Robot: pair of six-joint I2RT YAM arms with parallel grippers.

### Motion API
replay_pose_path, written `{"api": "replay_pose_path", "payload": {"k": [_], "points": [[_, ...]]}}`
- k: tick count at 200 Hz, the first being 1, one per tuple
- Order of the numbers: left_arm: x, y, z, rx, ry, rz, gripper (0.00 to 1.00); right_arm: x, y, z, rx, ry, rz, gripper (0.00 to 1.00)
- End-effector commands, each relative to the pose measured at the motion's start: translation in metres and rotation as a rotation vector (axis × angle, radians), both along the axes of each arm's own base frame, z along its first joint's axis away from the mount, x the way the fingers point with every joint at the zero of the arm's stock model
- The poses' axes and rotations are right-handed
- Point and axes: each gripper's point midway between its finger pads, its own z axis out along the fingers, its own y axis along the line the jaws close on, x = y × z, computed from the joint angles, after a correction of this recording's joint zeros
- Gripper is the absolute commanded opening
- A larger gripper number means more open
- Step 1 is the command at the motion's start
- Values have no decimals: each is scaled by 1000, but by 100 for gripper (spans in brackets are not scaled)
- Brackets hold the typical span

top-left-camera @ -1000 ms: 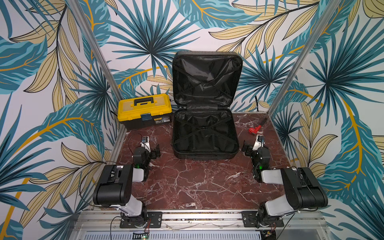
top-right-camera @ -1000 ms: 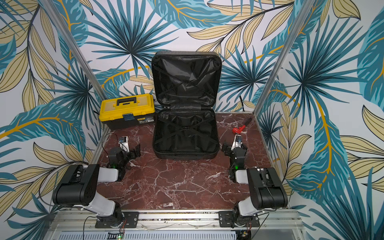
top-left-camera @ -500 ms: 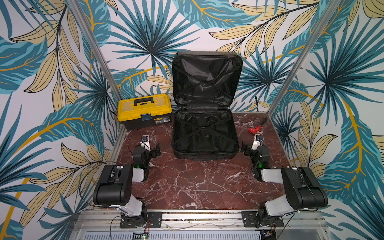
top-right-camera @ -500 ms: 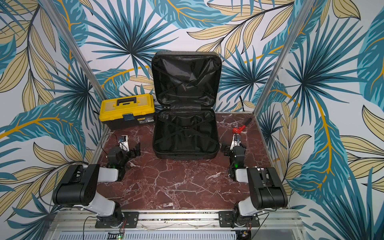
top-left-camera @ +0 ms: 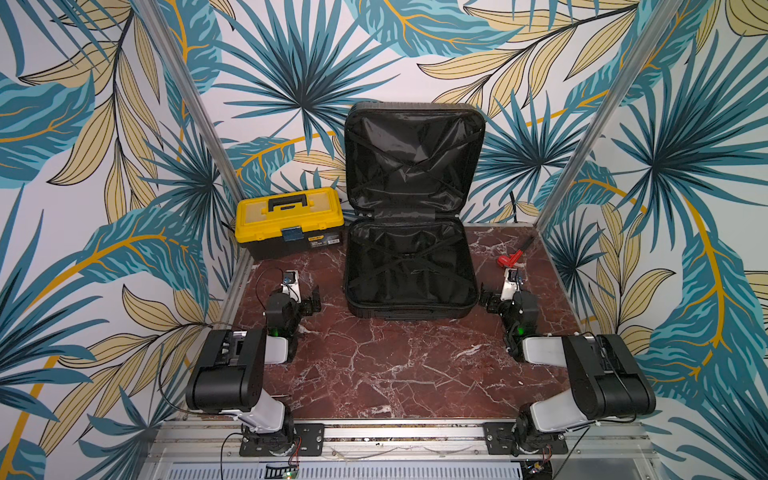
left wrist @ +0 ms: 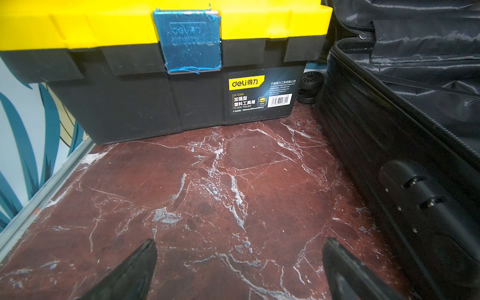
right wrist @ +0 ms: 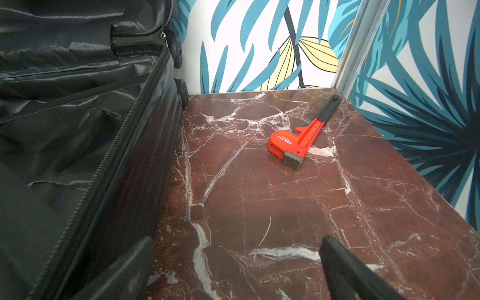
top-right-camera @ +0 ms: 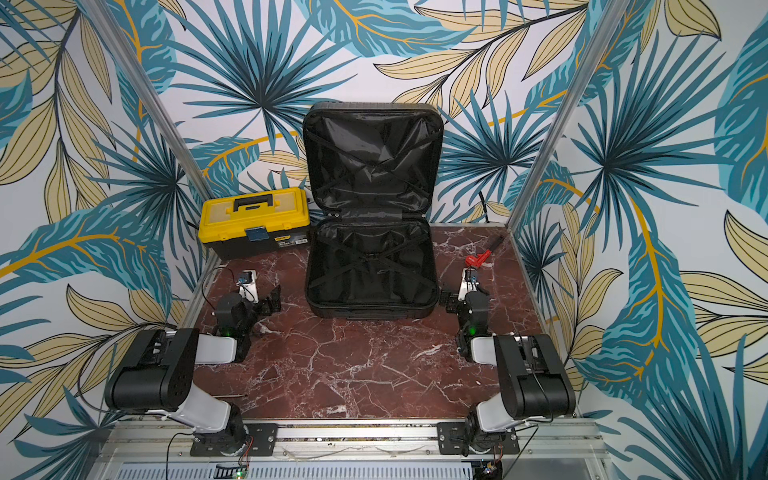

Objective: Open the suitcase zippers
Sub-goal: Reset both arms

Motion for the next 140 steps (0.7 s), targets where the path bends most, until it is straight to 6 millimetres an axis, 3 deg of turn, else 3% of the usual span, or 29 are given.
{"api": "replay_pose_path", "payload": {"k": [1,140], "points": [[6,2,17,8,-55,-1,99,2,3,1,-9,6,15,99],[6,2,17,8,-55,-1,99,1,2,1,-9,5,12,100]]}}
